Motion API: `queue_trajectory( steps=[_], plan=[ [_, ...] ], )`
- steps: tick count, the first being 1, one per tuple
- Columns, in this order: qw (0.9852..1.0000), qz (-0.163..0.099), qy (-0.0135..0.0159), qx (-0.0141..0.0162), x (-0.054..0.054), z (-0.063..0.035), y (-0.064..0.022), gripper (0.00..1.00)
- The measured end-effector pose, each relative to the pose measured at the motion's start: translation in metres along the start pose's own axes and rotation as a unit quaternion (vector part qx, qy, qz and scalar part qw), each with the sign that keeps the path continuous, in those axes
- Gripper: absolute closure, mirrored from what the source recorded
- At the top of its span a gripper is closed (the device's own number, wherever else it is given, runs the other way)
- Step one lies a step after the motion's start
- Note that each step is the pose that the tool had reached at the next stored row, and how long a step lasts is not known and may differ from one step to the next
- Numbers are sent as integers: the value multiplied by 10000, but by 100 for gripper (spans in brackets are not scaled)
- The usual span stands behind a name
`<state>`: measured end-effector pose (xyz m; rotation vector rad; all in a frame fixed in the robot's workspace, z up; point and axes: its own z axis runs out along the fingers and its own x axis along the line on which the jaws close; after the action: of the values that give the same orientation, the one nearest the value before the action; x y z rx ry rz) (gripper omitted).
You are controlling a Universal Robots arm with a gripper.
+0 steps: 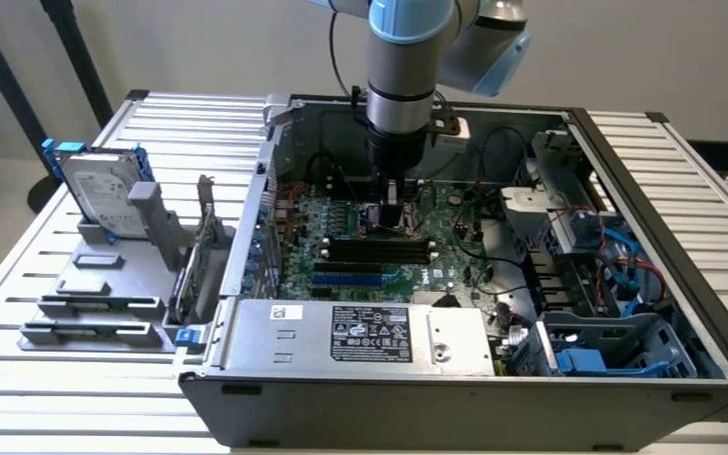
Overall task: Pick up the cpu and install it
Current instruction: 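Place the cpu into insertion slot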
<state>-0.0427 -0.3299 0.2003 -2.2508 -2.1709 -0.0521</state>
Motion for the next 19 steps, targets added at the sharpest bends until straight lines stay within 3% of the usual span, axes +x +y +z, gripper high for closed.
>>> queue_trajectory(
  steps=[19],
  plan=[
    [10000, -59, -19, 1, 16, 24, -1, 45]
  ],
)
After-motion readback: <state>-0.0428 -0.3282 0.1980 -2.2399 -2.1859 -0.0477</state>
